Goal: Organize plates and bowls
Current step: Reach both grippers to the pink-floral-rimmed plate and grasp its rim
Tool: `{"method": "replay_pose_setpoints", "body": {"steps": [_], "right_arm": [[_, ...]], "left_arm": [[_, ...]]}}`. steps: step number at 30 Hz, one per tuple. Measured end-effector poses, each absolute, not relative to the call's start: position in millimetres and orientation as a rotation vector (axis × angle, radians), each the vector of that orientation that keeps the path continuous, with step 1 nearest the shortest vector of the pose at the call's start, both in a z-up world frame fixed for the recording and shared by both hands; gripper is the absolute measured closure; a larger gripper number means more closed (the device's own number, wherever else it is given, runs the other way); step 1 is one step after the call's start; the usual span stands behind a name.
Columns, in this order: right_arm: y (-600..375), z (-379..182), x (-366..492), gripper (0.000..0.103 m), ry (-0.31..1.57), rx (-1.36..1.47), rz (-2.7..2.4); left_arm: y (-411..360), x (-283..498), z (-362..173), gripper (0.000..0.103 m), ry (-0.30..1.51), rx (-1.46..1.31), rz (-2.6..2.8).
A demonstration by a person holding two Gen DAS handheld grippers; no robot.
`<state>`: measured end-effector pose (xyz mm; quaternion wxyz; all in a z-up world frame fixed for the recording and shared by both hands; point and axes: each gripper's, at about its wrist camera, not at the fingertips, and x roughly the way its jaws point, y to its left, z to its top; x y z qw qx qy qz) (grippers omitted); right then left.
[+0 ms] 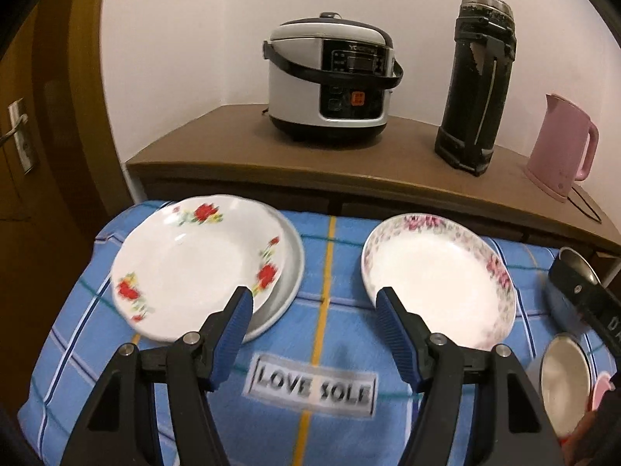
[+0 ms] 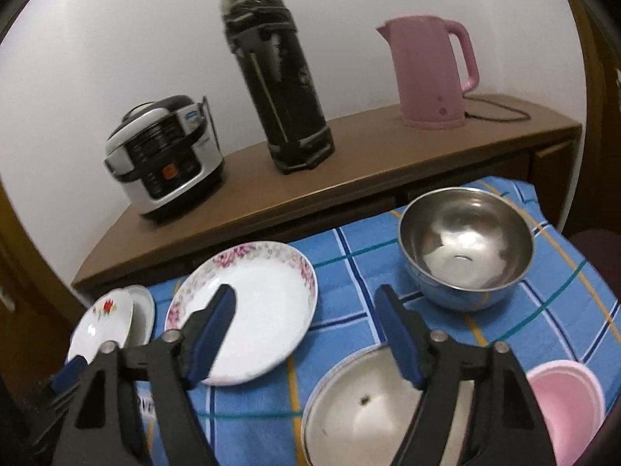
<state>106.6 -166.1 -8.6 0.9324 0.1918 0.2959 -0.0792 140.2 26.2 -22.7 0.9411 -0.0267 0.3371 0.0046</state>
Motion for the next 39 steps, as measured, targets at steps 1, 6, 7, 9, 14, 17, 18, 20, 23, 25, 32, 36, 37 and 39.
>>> {"method": "replay_pose_setpoints", "body": {"steps": [1,6,7,9,14,17,18,20,23,25,32,36,37,39], "right_arm": [[-165,-10,113,0.033,0.612,0.402,-0.179],[-155,-18,143,0.045,0.663,0.401,-0.218],[-155,-21,151,0.049,0.685,0.407,-0.227],[-158,-29,163,0.05,0.733,0.442,-0.236],[-157,-37,179,0.05,0.772,0.423,-0.265],[-161,-42,184,0.05,0.793,0.433,-0.278],[-163,-44,186,0.05,0.803,0.449,-0.281],[-165,-47,189,0.05,0.821,0.46,-0.292],[-158,-50,193,0.049,0.839,0.43,-0.34],[-153,-53,198,0.049,0.849,0.408,-0.329],[-160,-64,203,0.051,0.877,0.392,-0.328],[-165,-71,207,0.061,0.887,0.365,-0.29],[-167,-73,208,0.063,0.88,0.377,-0.27],[-165,-74,209,0.065,0.876,0.379,-0.246]], "left_arm": [[23,147,-24,0.035,0.694,-0.052,0.007],[18,180,-32,0.035,0.738,-0.104,0.021],[18,187,-35,0.035,0.75,-0.12,0.026],[17,199,-39,0.035,0.768,-0.129,0.04],[15,221,-47,0.035,0.811,-0.159,0.031],[8,232,-53,0.035,0.839,-0.153,0.014],[6,234,-55,0.035,0.842,-0.145,0.008],[3,237,-57,0.035,0.845,-0.131,0.006],[3,242,-61,0.035,0.858,-0.146,0.003],[3,244,-64,0.035,0.865,-0.155,0.002],[-8,248,-74,0.035,0.885,-0.102,-0.045],[-9,250,-73,0.035,0.881,-0.104,-0.06],[-10,250,-74,0.035,0.882,-0.099,-0.064],[-12,248,-76,0.035,0.879,-0.08,-0.067]]}}
